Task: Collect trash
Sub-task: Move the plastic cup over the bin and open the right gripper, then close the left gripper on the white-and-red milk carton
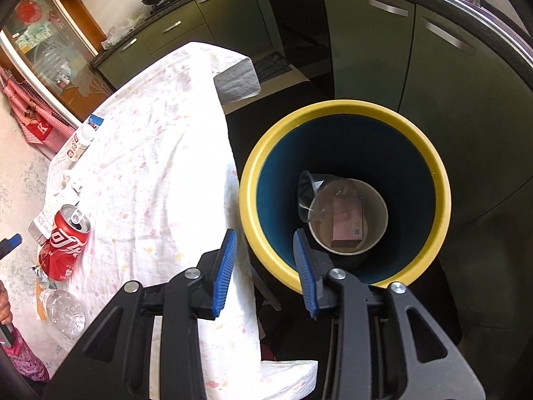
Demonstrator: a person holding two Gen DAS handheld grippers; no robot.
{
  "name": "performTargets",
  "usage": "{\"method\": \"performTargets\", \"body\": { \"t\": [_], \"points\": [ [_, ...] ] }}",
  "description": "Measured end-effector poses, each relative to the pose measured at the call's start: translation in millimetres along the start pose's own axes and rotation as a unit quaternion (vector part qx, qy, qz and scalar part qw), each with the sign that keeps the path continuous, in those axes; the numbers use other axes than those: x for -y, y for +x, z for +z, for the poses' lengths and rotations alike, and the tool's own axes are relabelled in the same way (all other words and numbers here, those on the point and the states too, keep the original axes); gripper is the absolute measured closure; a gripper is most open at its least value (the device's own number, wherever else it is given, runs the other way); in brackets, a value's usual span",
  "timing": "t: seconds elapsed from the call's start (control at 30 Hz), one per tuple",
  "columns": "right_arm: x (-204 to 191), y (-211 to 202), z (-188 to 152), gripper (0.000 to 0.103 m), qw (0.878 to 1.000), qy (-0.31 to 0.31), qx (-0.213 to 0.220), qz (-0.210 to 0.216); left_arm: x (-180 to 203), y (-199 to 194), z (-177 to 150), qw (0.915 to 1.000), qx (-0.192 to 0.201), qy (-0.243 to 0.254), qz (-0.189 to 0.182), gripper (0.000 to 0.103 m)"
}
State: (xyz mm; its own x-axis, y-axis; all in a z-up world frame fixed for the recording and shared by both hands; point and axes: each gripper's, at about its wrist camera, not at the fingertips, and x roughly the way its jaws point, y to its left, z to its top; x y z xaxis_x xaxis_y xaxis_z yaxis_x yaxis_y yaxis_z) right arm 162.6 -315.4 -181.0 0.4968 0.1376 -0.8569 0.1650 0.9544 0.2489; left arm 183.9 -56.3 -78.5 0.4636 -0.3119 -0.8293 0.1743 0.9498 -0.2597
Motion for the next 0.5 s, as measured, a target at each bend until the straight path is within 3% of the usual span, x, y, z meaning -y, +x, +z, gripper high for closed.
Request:
{"method": "performTargets", "body": {
  "t": [0.23,0.5],
  "points": [
    [-4.2,-7.0,-9.9,0.068,1.000,-0.008,0.007,0.018,30.5,33.7,-3.3,0.9953,0.027,0.015,0.092,0.005],
    [-3.4,-9.4,-12.4,0.066,0.999,-0.013,0.016,0.036,30.9,41.6,-0.2,0.9923,0.050,-0.011,0.113,0.005]
  ]
}}
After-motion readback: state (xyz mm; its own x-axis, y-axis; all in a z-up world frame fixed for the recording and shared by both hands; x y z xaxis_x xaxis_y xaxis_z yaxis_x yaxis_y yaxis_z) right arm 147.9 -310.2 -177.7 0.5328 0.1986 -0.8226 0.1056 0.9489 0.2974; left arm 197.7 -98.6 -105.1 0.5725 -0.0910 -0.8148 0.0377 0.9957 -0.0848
